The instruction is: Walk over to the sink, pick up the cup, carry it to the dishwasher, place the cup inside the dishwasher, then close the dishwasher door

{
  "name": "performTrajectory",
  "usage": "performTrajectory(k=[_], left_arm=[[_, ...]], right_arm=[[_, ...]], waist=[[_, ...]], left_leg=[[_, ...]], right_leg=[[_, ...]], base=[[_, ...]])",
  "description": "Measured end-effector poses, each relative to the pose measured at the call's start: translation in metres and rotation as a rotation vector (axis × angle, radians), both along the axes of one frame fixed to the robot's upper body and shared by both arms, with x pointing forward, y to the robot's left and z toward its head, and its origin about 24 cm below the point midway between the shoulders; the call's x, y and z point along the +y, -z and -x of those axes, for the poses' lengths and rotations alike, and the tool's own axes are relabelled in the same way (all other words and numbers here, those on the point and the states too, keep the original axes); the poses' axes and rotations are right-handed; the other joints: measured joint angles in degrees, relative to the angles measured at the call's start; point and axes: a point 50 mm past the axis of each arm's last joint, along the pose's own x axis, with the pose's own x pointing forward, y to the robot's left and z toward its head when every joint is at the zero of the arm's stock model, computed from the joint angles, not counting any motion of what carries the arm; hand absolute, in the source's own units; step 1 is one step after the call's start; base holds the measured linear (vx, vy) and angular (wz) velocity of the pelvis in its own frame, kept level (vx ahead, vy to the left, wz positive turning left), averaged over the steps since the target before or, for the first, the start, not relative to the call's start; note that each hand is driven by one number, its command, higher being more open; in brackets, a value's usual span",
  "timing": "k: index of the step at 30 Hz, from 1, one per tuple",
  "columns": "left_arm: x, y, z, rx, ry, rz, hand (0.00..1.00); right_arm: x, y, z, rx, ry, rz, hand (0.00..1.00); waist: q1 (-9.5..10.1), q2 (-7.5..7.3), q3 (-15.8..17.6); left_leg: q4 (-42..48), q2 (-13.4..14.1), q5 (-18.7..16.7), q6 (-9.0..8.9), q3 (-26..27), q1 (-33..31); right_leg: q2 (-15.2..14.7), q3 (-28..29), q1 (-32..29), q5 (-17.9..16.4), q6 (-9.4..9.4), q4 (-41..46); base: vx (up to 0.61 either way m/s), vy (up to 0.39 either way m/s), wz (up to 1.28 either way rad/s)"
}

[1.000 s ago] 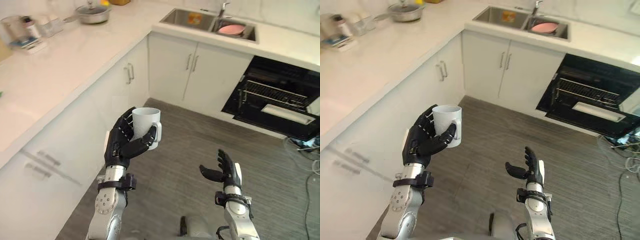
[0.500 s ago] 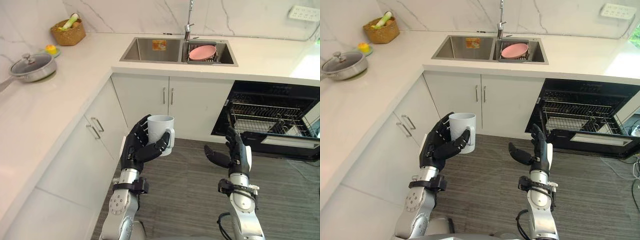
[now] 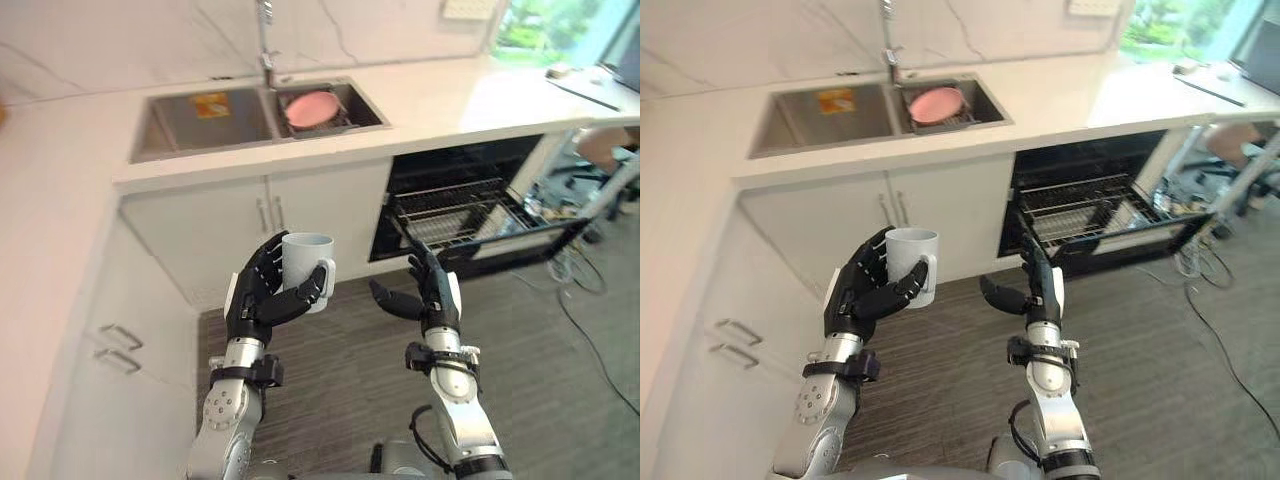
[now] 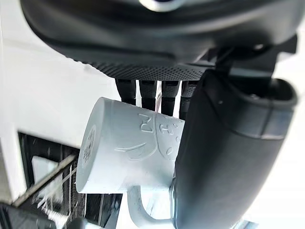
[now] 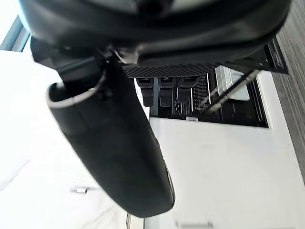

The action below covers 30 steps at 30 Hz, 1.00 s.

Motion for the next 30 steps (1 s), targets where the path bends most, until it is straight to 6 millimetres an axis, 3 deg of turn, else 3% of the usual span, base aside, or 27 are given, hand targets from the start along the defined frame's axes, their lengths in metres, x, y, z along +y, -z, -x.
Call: performTrajectory(k=[1, 2, 3, 4, 5, 6, 7, 10, 13, 14, 15, 16, 17, 20, 24, 26, 27, 30], left_arm=[[0.0, 0.0, 0.0, -0.001, -0.001, 0.002, 0.3], [0.0, 0.0, 0.0, -0.002, -0.003, 0.004, 0.3], [-0.001, 0.0, -0.001, -0.002, -0.002, 0.006, 0.3], [-0.006, 0.005, -0.001, 0.02, -0.007, 0.034, 0.3], [-0.007, 0.006, -0.001, 0.026, -0.009, 0.043, 0.3], [-0.008, 0.008, -0.003, 0.032, -0.015, 0.05, 0.3], [-0.007, 0.01, -0.003, 0.044, -0.015, 0.045, 0.3], [-0.01, 0.014, -0.001, 0.06, -0.004, 0.048, 0.3], [-0.011, 0.012, -0.003, 0.049, 0.004, 0.053, 0.3], [-0.013, 0.012, -0.003, 0.048, 0.013, 0.058, 0.3], [-0.014, 0.011, -0.004, 0.042, 0.018, 0.063, 0.3], [-0.015, 0.01, -0.005, 0.036, 0.02, 0.066, 0.3], [-0.016, 0.008, -0.006, 0.027, 0.018, 0.073, 0.3], [-0.013, 0.009, -0.007, 0.03, 0.019, 0.051, 0.3], [-0.013, 0.007, -0.007, 0.026, 0.015, 0.052, 0.3], [-0.012, 0.006, -0.007, 0.021, 0.014, 0.053, 0.3], [-0.013, 0.008, -0.006, 0.029, 0.016, 0.051, 0.3], [-0.011, 0.006, -0.004, 0.024, 0.014, 0.047, 0.3]], right_arm=[[0.0, 0.0, 0.0, 0.001, 0.0, 0.0, 0.9], [-0.001, 0.001, 0.002, 0.005, 0.001, 0.002, 0.9], [-0.002, 0.002, 0.003, 0.009, 0.003, 0.006, 0.9], [-0.009, 0.005, 0.006, 0.028, 0.004, 0.035, 0.9], [-0.01, 0.005, 0.006, 0.028, 0.0, 0.041, 0.9], [-0.011, 0.006, 0.007, 0.03, -0.007, 0.046, 0.9], [-0.011, 0.009, 0.01, 0.042, -0.002, 0.044, 0.9], [-0.013, 0.008, 0.012, 0.042, 0.005, 0.045, 0.9], [-0.016, 0.006, 0.014, 0.033, 0.019, 0.044, 0.9], [-0.019, 0.008, 0.016, 0.041, 0.028, 0.045, 0.9], [-0.021, 0.009, 0.018, 0.046, 0.036, 0.047, 0.9], [-0.022, 0.009, 0.02, 0.046, 0.039, 0.05, 0.9], [-0.025, 0.008, 0.021, 0.043, 0.039, 0.063, 0.9], [-0.022, 0.017, 0.028, 0.083, 0.047, 0.036, 0.9], [-0.015, 0.016, 0.024, 0.075, 0.013, 0.031, 0.9], [-0.011, 0.012, 0.019, 0.058, -0.004, 0.026, 0.9], [-0.01, 0.013, 0.017, 0.062, -0.008, 0.025, 0.9], [-0.005, 0.018, 0.015, 0.08, -0.02, 0.01, 0.9]], waist=[[-0.09, -0.14, -0.1], [-0.43, -0.36, -0.47], [-1.03, -0.18, -0.75], [-0.79, 2.82, -1.78], [-0.58, 3.57, -1.79], [-0.58, 4.67, -1.46], [0.06, 4.85, -1.34], [0.92, 4.86, -1.35], [0.97, 4.72, -1.2], [0.98, 4.7, -1.16], [0.97, 4.72, -1.2], [1.07, 4.84, -1.29], [1.31, 6.26, -1.5], [0.51, 3.5, -0.77], [2.08, 3.19, -0.57], [2.13, 2.69, -0.28], [2.02, 2.62, -0.21], [1.32, 1.47, -0.09]], left_leg=[[-0.12, -0.08, -0.37, -0.6, 0.0, 0.97], [0.52, -0.08, -1.58, -2.41, -0.48, 2.39], [1.5, 0.19, -2.51, -2.94, -1.14, 2.59], [6.66, 3.67, -3.68, -3.54, -1.92, 1.78], [10.41, 4.9, -3.43, -3.65, -2.51, 0.71], [20.75, 7.74, -0.94, -3.26, -4.93, -2.77], [31.44, 9.99, 1.23, -3.27, -7.45, -6.82], [39.0, 10.06, 0.45, -3.51, -10.2, -11.52], [31.18, 8.85, -1.01, -3.65, -12.38, -16.0], [23.78, 7.14, -0.94, -3.67, -13.93, -16.44], [14.22, 4.86, 0.17, -3.71, -16.32, -16.52], [9.29, 3.77, 2.13, -3.78, -17.74, -16.48], [3.04, 2.57, 11.14, -4.06, -20.33, -16.31], [1.81, -1.49, 10.91, -1.6, -18.9, -14.93], [3.72, -2.99, 7.84, -0.07, -16.52, -15.16], [3.39, -3.45, 6.1, 0.63, -14.72, -14.38], [2.31, -3.55, 6.02, 1.06, -12.9, -12.37], [-0.86, -3.95, 5.89, 2.28, -10.46, -7.51]], right_leg=[[1.35, 0.23, 0.21, 2.04, -0.36, -3.46], [3.85, 2.42, 1.14, 9.41, -2.61, -7.65], [4.51, 3.31, 1.92, 12.3, -4.28, -8.13], [7.03, 2.54, 4.12, 11.15, -4.61, -9.58], [8.07, 2.7, 5.24, 11.07, -4.73, -10.82], [9.95, 2.79, 8.65, 11.13, -4.9, -14.07], [10.97, 3.55, 12.65, 11.14, -5.07, -17.1], [10.95, 6.49, 18.48, 11.13, -5.06, -21.32], [9.36, 9.02, 21.92, 11.11, -5.02, -23.09], [8.33, 9.58, 23.05, 11.07, -4.96, -23.26], [7.13, 9.81, 23.73, 10.28, -3.63, -23.17], [6.5, 10.19, 23.76, 9.44, -2.27, -23.0], [6.33, 11.64, 23.82, 7.7, 1.19, -22.81], [1.91, 13.08, 24.14, 6.68, 2.69, -22.93], [0.01, 16.03, 22.52, 6.48, 2.97, -21.33], [-0.94, 17.86, 19.54, 5.05, 3.34, -15.97], [-1.65, 18.09, 16.37, 4.92, 3.44, -9.06], [-3.79, 15.44, 13.61, 4.97, 3.02, -0.81]], base=[[0.39, 0.012, -0.28], [0.36, -0.001, 0.0], [0.57, 0.009, 0.01], [0.47, -0.008, -0.03], [0.54, -0.027, -0.23], [0.43, -0.038, -0.26], [0.42, -0.019, -0.28], [0.37, 0.043, -0.49], [0.31, 0.17, -0.44], [0.21, 0.252, -0.34], [0.25, 0.304, -0.35], [0.22, 0.341, -0.41], [0.14, 0.237, -0.33], [0.17, 0.251, 0.0], [0.1, 0.205, -0.25], [0.05, 0.182, -0.55], [0.05, 0.128, -0.55], [0.06, 0.109, -0.45]])
